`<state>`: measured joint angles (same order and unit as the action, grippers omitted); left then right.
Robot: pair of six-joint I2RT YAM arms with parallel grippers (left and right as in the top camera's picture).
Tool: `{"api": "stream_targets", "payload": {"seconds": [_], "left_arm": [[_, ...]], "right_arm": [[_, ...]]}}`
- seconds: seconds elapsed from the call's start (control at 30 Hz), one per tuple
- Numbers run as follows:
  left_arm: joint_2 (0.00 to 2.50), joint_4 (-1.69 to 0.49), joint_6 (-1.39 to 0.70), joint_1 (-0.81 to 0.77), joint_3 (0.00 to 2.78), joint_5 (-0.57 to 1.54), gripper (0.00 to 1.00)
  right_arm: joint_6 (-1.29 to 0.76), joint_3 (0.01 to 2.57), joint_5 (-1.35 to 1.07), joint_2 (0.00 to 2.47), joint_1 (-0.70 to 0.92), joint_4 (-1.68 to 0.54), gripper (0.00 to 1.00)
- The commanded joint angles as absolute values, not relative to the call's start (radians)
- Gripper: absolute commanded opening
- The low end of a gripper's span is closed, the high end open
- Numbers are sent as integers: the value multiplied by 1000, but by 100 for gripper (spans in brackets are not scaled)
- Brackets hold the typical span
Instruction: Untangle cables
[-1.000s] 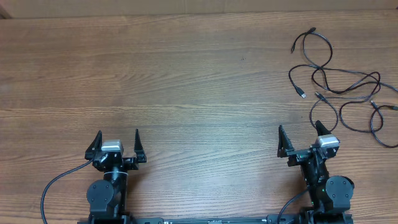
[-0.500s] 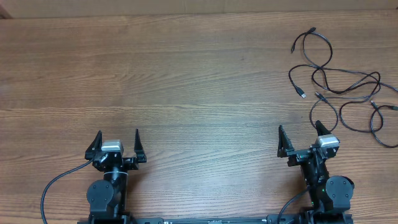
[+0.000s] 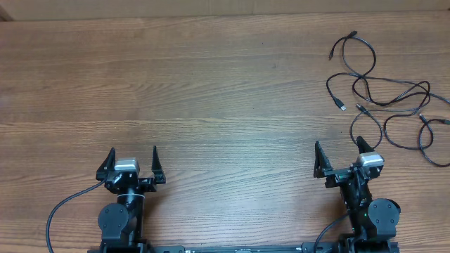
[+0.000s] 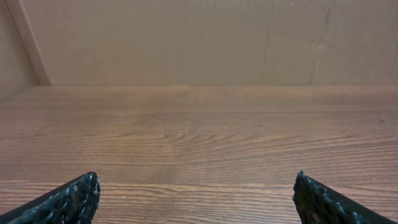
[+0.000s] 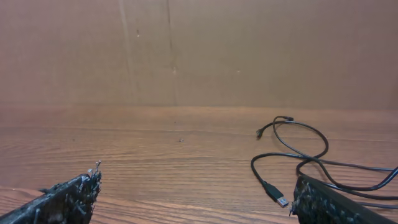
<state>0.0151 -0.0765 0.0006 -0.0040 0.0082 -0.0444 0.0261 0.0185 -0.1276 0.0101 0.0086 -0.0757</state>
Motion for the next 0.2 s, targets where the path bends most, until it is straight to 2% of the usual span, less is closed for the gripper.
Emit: {"api": "stream_targets", "payload": {"seconds": [0.0, 0.17], "left_arm": [[4, -78, 15, 3, 6, -35, 100], [4, -78, 15, 3, 6, -35, 100]], "right_arm": [[23, 8, -133, 3, 9, -72, 100], [23, 8, -133, 3, 9, -72, 100]]}}
